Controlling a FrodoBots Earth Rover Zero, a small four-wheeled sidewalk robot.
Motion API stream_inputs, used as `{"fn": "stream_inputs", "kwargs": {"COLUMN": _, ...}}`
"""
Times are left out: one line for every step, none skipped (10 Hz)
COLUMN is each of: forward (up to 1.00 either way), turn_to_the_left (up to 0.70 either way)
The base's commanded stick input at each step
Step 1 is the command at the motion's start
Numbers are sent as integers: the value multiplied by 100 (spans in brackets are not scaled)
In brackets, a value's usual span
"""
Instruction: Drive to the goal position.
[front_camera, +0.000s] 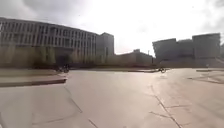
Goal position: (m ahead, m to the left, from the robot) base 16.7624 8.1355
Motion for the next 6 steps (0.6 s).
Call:
{"fn": "stream_inputs", "kwargs": {"forward": 100, "turn_to_the_left": 0}}
{"fn": "stream_inputs", "kwargs": {"forward": 100, "turn_to_the_left": 0}}
{"fn": "stream_inputs", "kwargs": {"forward": 100, "turn_to_the_left": 0}}
{"fn": "stream_inputs", "kwargs": {"forward": 100, "turn_to_the_left": 0}}
{"fn": "stream_inputs", "kwargs": {"forward": 100, "turn_to_the_left": 0}}
{"fn": "stream_inputs", "kwargs": {"forward": 100, "turn_to_the_left": 0}}
